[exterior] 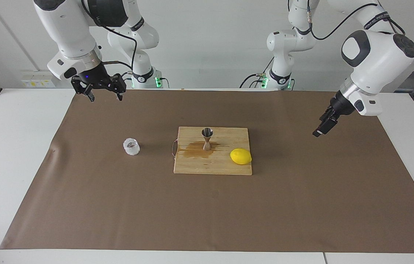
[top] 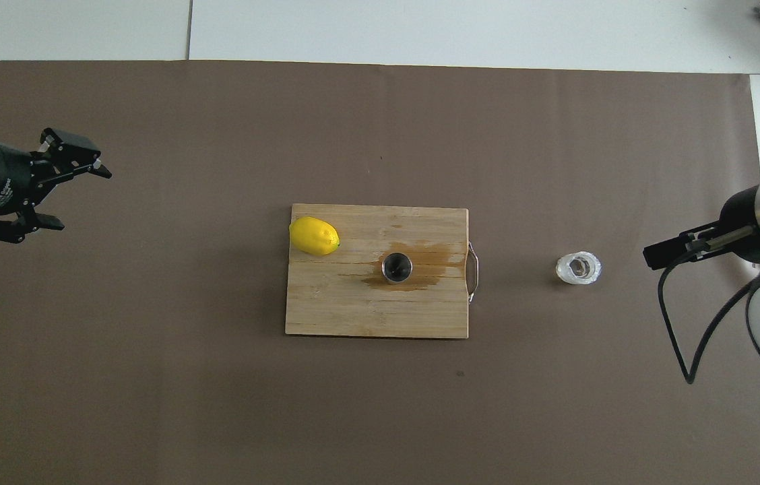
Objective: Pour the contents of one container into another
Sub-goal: 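Move the open right gripper to the small white cup, then close the right gripper around the small white cup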
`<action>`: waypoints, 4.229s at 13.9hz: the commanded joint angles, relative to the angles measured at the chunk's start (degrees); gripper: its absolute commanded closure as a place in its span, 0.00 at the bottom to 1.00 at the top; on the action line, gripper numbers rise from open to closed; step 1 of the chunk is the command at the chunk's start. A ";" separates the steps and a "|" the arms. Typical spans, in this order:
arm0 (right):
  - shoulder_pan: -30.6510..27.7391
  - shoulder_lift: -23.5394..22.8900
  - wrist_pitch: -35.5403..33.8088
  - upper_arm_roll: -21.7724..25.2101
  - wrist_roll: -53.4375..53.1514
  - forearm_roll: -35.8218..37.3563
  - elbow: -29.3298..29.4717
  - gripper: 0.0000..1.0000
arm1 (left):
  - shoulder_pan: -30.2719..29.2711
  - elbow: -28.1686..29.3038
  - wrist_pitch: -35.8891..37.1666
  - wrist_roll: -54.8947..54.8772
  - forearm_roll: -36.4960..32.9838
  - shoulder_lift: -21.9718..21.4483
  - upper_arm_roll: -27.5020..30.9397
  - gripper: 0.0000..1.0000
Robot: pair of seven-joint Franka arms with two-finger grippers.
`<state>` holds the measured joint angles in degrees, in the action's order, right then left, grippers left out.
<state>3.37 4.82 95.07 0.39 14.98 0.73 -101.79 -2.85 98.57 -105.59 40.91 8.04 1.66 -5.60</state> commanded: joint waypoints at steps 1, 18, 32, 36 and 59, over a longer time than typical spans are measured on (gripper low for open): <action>-0.91 3.53 3.72 -0.04 10.29 -1.96 -6.40 0.00 | -1.37 -4.60 3.37 -7.83 -2.24 0.71 -0.20 0.00; -7.24 -4.19 33.50 0.31 72.08 -23.38 -27.23 0.00 | 5.13 -10.06 12.51 -44.78 -4.97 -2.45 3.59 0.00; -9.61 -11.50 38.17 0.31 95.66 -38.34 -29.96 0.00 | 5.49 -9.09 18.06 -44.43 -7.09 -4.56 2.70 0.00; -10.75 -13.96 38.08 0.22 102.35 -41.60 -29.87 0.00 | 5.48 -9.09 18.23 -45.13 -6.10 -4.56 2.79 0.00; -9.87 -14.58 37.29 0.13 103.23 -45.46 -30.49 0.15 | 3.99 -8.48 16.47 -49.70 -6.28 -4.30 3.23 0.00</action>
<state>-6.34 -9.78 131.99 0.76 116.10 -42.19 -131.82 1.68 89.10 -88.05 -7.83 1.45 -2.10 -2.29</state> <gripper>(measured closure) 0.044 0.000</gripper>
